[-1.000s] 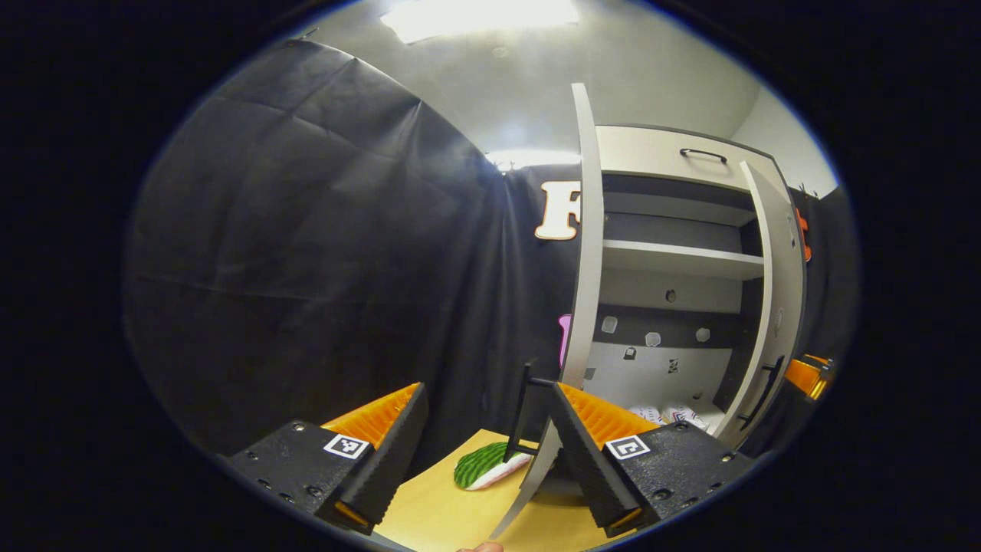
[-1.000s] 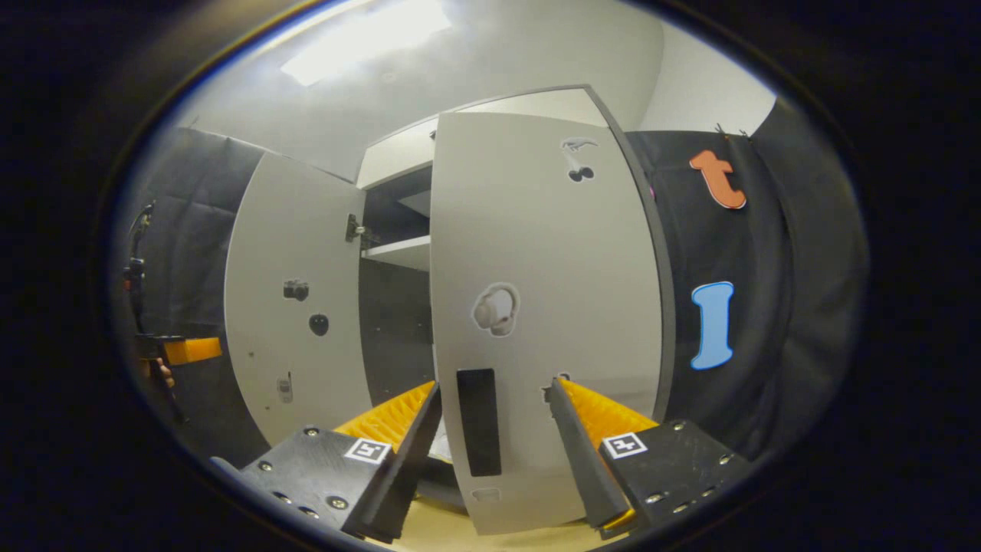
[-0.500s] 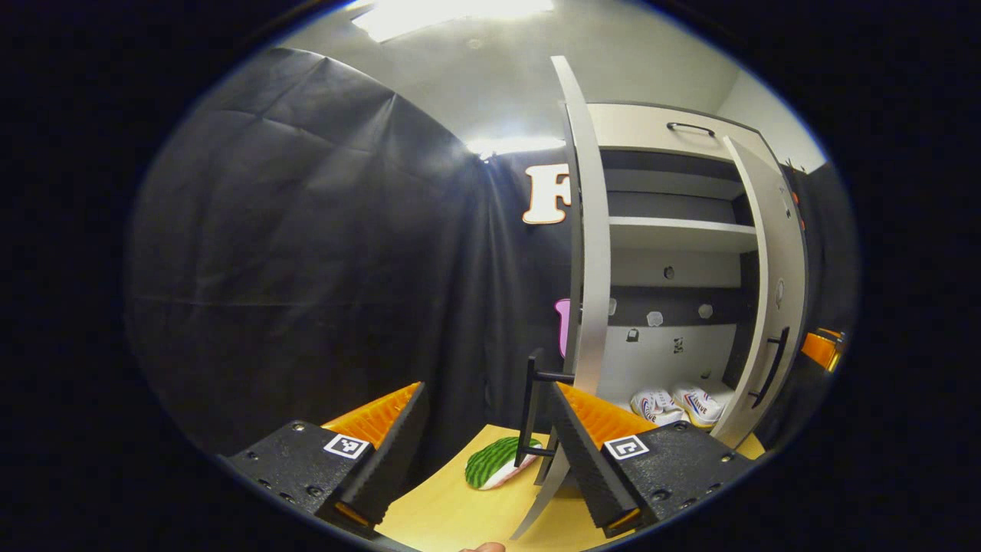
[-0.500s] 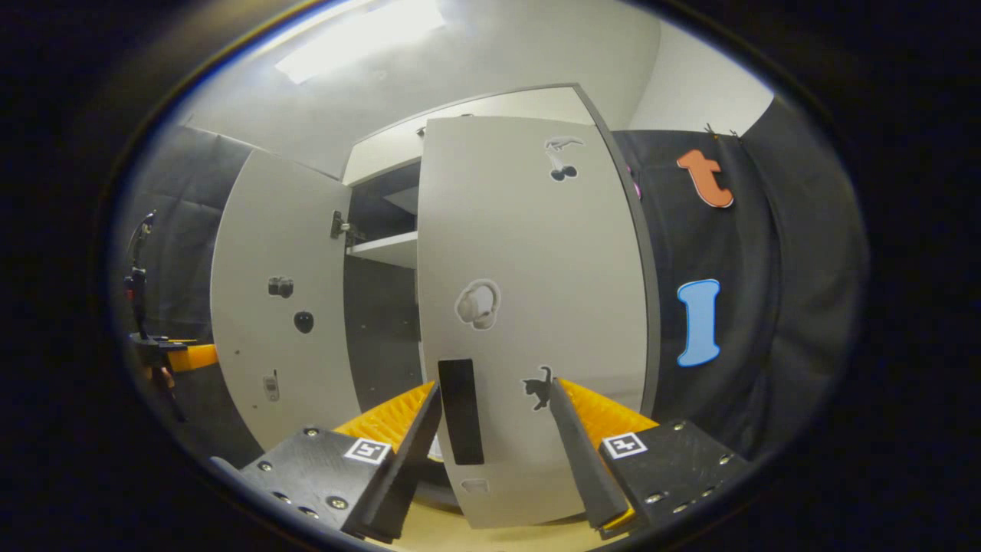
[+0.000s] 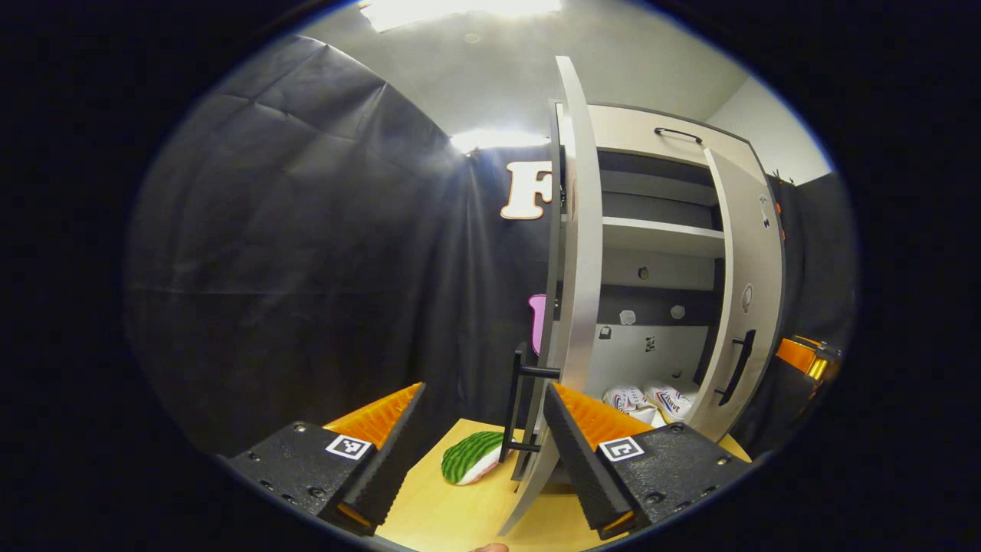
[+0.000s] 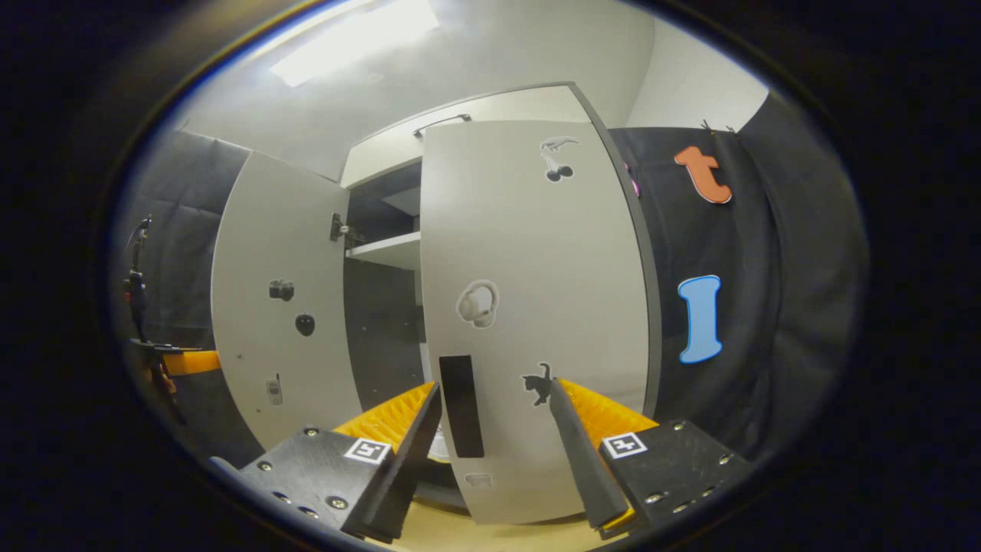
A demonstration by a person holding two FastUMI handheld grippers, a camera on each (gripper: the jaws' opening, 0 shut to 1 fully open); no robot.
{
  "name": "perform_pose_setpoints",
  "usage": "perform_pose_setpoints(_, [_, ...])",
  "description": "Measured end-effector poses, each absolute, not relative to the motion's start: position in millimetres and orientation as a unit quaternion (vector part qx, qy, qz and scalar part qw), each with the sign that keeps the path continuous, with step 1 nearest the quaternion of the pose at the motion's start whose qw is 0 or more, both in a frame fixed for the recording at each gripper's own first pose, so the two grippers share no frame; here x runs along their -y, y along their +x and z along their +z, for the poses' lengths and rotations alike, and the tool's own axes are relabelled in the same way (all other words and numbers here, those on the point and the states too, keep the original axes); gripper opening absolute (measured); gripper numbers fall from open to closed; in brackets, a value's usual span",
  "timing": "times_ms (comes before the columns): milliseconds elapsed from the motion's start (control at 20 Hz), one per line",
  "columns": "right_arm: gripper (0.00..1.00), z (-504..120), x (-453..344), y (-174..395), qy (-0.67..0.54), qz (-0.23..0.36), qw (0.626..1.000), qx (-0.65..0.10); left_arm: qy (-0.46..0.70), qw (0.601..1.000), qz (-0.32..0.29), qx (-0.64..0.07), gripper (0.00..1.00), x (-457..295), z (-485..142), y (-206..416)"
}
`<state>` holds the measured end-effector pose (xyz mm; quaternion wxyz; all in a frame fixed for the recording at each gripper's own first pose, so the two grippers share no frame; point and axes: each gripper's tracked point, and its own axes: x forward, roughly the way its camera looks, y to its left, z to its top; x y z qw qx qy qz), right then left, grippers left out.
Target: Grab one shoe with the right hand and put it into the shoe cabinet, grab the other shoe with the left hand and put it into the shoe cabinet; then close the right door with the right hand and the left door with the left hand.
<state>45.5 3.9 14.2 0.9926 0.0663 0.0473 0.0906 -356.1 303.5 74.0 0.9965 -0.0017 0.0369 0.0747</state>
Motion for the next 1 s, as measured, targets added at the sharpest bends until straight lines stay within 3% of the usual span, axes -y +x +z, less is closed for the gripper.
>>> perform_pose_setpoints(150, [0.85,16.5,-3.7,45.4,0.07,0.092,0.992,-0.045,0.0,0.998,0.044,-0.038,0.86,-284.9,74.5,-357.7])
perform_pose_setpoints(250, [0.85,18.0,-3.2,43.8,0.071,0.092,0.992,-0.043,-0.016,0.999,0.021,-0.04,0.91,-267.8,73.8,-355.2])
perform_pose_setpoints(300, [0.85,17.6,-2.6,41.7,0.07,0.091,0.992,-0.042,-0.021,0.999,0.011,-0.038,0.86,-259.5,72.7,-354.4])
perform_pose_setpoints(350, [0.85,18.1,-0.9,40.6,0.069,0.089,0.993,-0.042,-0.021,0.999,0.0,-0.039,0.91,-250.4,72.1,-351.1])
perform_pose_setpoints(450, [0.85,17.7,5.2,36.6,0.067,0.083,0.993,-0.043,-0.015,0.999,-0.025,-0.041,0.9,-231.5,70.6,-346.4])
perform_pose_setpoints(650, [0.85,16.4,25.0,29.9,0.068,0.059,0.995,-0.044,-0.006,0.996,-0.074,-0.044,0.91,-198.4,69.2,-335.4])
perform_pose_setpoints(700, [0.85,16.9,31.4,27.9,0.068,0.051,0.995,-0.043,-0.011,0.995,-0.089,-0.042,0.86,-192.7,69.5,-332.0])
perform_pose_setpoints(750, [0.85,17.0,38.1,25.3,0.067,0.044,0.996,-0.043,-0.02,0.993,-0.106,-0.04,0.91,-181.3,69.8,-327.5])
perform_pose_setpoints(850, [0.85,18.7,51.2,20.7,0.064,0.029,0.997,-0.043,-0.039,0.989,-0.14,-0.037,0.87,-148.2,68.0,-322.5])
perform_pose_setpoints(1000, [0.85,22.0,71.7,11.8,0.061,0.005,0.997,-0.039,-0.015,0.987,-0.156,-0.039,0.91,-127.0,61.6,-310.1])
